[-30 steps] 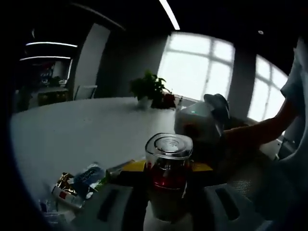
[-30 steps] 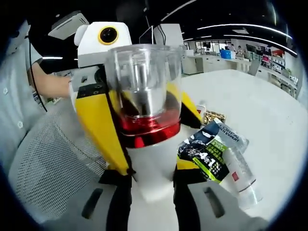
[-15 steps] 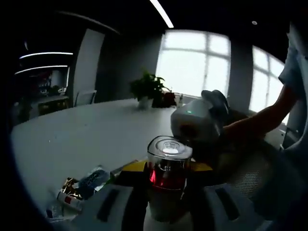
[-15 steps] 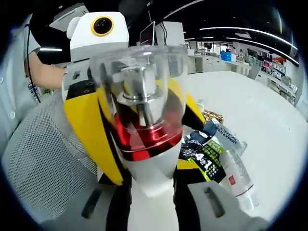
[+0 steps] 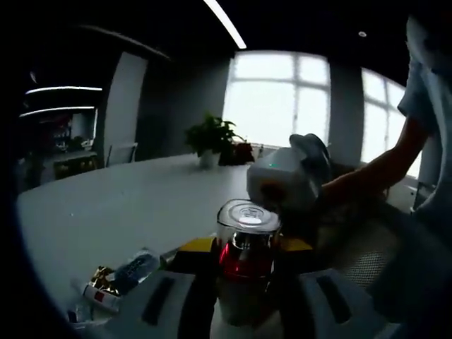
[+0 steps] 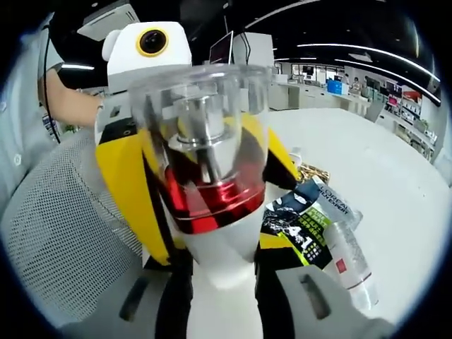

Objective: Arrange the skincare products in the storage area until every visible bottle or jar stands upright without overlapping.

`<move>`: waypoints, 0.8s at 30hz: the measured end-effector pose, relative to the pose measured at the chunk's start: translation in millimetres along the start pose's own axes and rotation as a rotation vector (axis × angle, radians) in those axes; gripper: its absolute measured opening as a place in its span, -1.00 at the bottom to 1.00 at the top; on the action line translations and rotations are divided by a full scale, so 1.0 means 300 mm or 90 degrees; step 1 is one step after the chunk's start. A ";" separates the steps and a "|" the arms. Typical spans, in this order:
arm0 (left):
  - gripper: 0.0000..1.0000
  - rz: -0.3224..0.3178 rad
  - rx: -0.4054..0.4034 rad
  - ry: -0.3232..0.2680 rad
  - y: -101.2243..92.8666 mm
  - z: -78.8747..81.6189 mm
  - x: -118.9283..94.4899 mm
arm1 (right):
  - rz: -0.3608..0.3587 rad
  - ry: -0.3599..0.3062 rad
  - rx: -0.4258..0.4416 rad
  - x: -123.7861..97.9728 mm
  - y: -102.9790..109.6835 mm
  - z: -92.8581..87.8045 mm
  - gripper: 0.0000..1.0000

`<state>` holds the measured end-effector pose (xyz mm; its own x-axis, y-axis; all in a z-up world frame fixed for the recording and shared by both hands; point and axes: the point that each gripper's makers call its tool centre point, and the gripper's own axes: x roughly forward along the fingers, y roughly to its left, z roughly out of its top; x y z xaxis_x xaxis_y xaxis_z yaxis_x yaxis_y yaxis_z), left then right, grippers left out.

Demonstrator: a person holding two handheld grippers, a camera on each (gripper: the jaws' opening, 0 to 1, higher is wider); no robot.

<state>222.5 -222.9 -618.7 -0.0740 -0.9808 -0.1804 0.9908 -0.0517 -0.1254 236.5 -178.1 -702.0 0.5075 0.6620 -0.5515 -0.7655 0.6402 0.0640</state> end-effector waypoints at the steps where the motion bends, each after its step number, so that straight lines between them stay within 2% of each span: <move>1: -0.45 0.000 0.002 -0.002 -0.002 0.000 -0.001 | 0.000 0.001 0.000 0.000 0.000 -0.001 -0.34; 11: -0.44 -0.004 0.015 -0.014 -0.012 0.003 -0.003 | 0.000 0.012 -0.001 -0.003 0.004 -0.006 -0.33; 16: -0.41 -0.011 0.007 -0.016 -0.011 0.004 0.001 | -0.007 0.015 0.019 -0.011 -0.002 -0.009 -0.33; 24: -0.32 -0.001 0.019 -0.018 0.003 0.009 -0.003 | -0.033 0.018 0.032 -0.082 -0.008 -0.033 -0.30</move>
<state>223.6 -222.7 -616.1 -0.0722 -0.9858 -0.1519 0.9937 -0.0580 -0.0958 221.8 -199.8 -696.9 0.5337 0.6165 -0.5789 -0.7174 0.6925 0.0761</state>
